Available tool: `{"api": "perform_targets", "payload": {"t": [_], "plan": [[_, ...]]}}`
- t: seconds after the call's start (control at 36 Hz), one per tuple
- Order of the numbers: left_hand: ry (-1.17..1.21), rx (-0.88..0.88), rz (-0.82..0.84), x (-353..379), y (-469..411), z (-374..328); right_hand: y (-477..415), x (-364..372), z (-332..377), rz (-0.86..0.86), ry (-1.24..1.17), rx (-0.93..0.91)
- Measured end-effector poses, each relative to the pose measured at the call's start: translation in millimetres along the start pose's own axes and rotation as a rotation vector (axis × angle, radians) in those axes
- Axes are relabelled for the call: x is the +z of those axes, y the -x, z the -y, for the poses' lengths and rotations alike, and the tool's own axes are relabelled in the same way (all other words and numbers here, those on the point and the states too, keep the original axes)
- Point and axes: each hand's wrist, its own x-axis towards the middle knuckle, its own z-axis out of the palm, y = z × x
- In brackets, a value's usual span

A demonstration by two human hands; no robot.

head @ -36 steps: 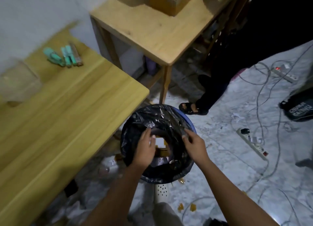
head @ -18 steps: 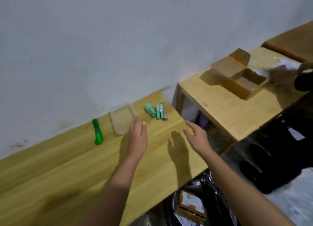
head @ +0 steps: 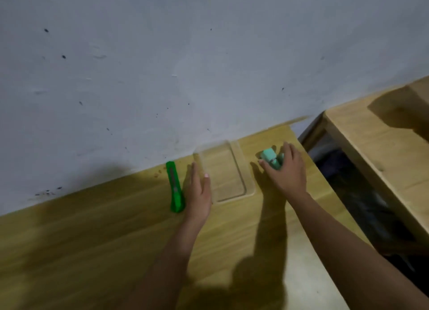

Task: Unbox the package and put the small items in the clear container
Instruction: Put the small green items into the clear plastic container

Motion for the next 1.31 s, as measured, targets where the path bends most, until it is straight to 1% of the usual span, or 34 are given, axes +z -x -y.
{"api": "perform_targets", "payload": {"t": [0.06,0.14,0.22,0.47,0.58,0.89,1.03,1.11,1.17,1.25,1.31], "plan": [[0.034,-0.008,0.013,4,1,-3,-4,10,4,-0.01,0.116,-0.039],[0.106,-0.014,0.055,7,7,-11,-7,19,7,-0.026,0.219,-0.095],[0.192,-0.013,0.072,10,10,-11,-9,22,7,-0.006,0.265,-0.118],[0.275,-0.034,0.061,19,9,-9,-12,14,5,0.056,0.36,-0.119],[0.288,-0.036,0.044,22,10,-11,-11,11,6,0.061,0.359,-0.119],[0.353,-0.073,0.027,29,14,-19,1,7,-1,0.04,0.303,-0.193],[0.414,-0.101,0.02,30,14,-20,3,-7,17,-0.048,0.184,-0.236],[0.443,-0.102,-0.019,33,14,-22,6,-11,41,-0.065,0.092,-0.314],[0.463,-0.122,-0.045,36,14,-22,11,-7,59,-0.027,0.051,-0.391],[0.607,-0.168,-0.057,36,13,-23,21,7,80,0.06,0.102,-0.524],[0.739,-0.196,-0.052,32,13,-23,25,16,87,0.111,0.161,-0.568]]}}
